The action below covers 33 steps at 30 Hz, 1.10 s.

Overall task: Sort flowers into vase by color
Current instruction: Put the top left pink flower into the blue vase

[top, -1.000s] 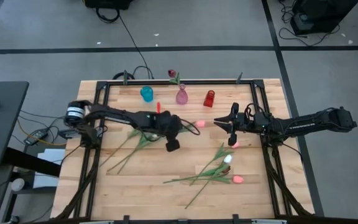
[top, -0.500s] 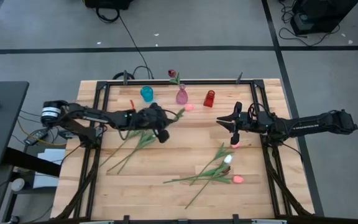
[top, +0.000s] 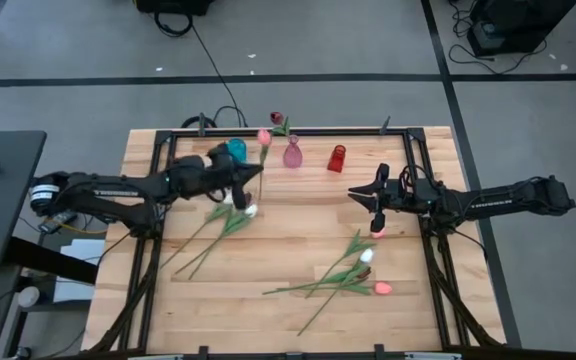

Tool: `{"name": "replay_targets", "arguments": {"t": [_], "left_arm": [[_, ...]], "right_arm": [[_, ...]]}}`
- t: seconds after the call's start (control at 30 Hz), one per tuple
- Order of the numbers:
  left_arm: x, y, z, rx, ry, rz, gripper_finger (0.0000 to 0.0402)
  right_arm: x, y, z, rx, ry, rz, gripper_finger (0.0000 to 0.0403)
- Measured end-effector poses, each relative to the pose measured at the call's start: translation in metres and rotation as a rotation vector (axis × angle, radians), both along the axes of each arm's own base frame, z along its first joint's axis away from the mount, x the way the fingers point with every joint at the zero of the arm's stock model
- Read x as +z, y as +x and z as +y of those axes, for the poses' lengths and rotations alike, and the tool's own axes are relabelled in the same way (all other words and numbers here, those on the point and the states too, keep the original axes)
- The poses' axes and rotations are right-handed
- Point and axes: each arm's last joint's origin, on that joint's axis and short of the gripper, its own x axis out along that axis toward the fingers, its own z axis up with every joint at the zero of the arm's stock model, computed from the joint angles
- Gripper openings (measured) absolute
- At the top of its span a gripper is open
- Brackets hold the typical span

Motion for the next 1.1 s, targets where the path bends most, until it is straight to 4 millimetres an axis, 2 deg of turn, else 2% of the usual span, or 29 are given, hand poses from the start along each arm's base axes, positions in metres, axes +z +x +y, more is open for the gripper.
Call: {"name": "replay_targets", "arguments": {"t": [0.27,0.6,0.97,1.1], "left_arm": [[0.001,-0.012,0.033,0.216,0.062,0.025,0.0003],[0.003,-0.038,0.084,0.337,0.087,0.022,0.0002],[0.01,-0.057,0.109,0.402,0.148,-0.032,0.0001],[0.005,-0.056,0.116,0.417,0.139,-0.011,0.0001]], "right_arm": [[-0.001,0.001,0.001,0.025,0.011,-0.001,0.0075],[-0.001,0.001,0.001,0.027,0.009,-0.001,0.0075],[0.0,0.001,0.001,0.027,0.007,-0.002,0.0075],[0.0,0.001,0.001,0.027,0.007,-0.004,0.0075]]}}
